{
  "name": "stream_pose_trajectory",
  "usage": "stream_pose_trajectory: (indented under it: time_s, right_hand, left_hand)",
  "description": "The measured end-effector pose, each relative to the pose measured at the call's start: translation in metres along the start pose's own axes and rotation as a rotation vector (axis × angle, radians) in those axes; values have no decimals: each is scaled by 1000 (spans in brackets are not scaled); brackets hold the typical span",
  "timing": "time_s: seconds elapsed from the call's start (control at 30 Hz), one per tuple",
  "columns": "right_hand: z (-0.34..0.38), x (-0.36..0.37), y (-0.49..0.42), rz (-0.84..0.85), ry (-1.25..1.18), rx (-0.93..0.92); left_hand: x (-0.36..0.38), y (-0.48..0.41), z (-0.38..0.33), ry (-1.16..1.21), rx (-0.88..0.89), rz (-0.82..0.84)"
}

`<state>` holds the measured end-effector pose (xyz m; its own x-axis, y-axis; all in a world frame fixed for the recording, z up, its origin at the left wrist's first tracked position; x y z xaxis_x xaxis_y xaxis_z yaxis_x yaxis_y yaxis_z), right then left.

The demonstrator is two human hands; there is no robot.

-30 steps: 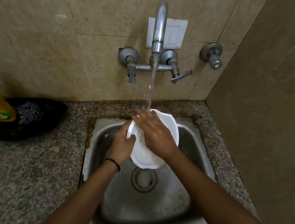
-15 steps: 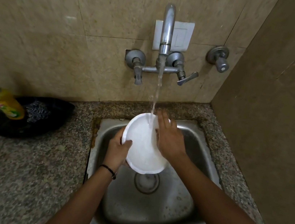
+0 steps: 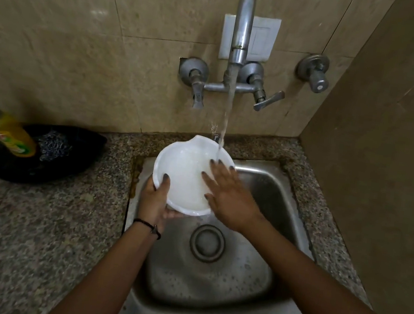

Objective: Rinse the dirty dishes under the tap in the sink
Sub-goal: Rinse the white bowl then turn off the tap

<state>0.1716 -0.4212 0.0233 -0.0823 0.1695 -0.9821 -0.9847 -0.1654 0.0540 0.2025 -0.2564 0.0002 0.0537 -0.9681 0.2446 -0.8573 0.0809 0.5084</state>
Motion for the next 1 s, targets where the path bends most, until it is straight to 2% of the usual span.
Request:
stream_pose_trajectory:
  time_s: [0.03,0.13,0.2,0.37,0.43,0.5,0.57,0.63,0.7,0.77,0.87,0.93,1.0]
  right_hand:
    - [0,3,-7,47,-1,-35]
    - [-3,10,-33,72,-46,141]
    - [11,13,-40,66,-43,156]
    - [52,12,-5,146,-293,-196]
    - [42,11,13,191,-277,-254]
    - [20,4,21,177,-69,-191]
    - [-3,-1,17,160,116,-16]
    - [-10,-2,4,113,139,125]
    - [-2,2,-12,52,56,178]
    - [16,8,-20,67,-43,125]
    - [42,8,-8,196,-228,-129]
    - [33,6,3,273,-177,-197]
    - [7,5,1,258,-5,-78]
  left_hand:
    - [1,1,2,-21,1,14]
    - [11,4,7,-36,-34,71]
    - [15,4,8,-24,-42,97]
    - [6,0,14,-44,-56,123]
    - [4,0,18,-43,-60,120]
    - [5,1,21,-35,-68,109]
    - [9,3,24,-26,-81,112]
    - [19,6,27,-31,-98,138]
    - [28,10,26,-37,-105,168]
    - [31,9,23,-70,-91,171]
    - [21,3,20,-95,-85,144]
    - [12,-1,22,-56,-101,127]
    - [10,0,21,-39,-95,111]
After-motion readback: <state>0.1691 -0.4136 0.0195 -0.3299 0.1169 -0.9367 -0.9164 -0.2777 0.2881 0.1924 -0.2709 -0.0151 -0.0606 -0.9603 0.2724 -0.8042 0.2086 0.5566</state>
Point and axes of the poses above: each hand's wrist, its own y-axis away from the middle knuckle, its own x-axis out of the palm, z = x × y, the point moved 5 cm from there along -y, towards the middle knuckle, and after that the axes turned 1 degree about -x, right-handed, at the moved point
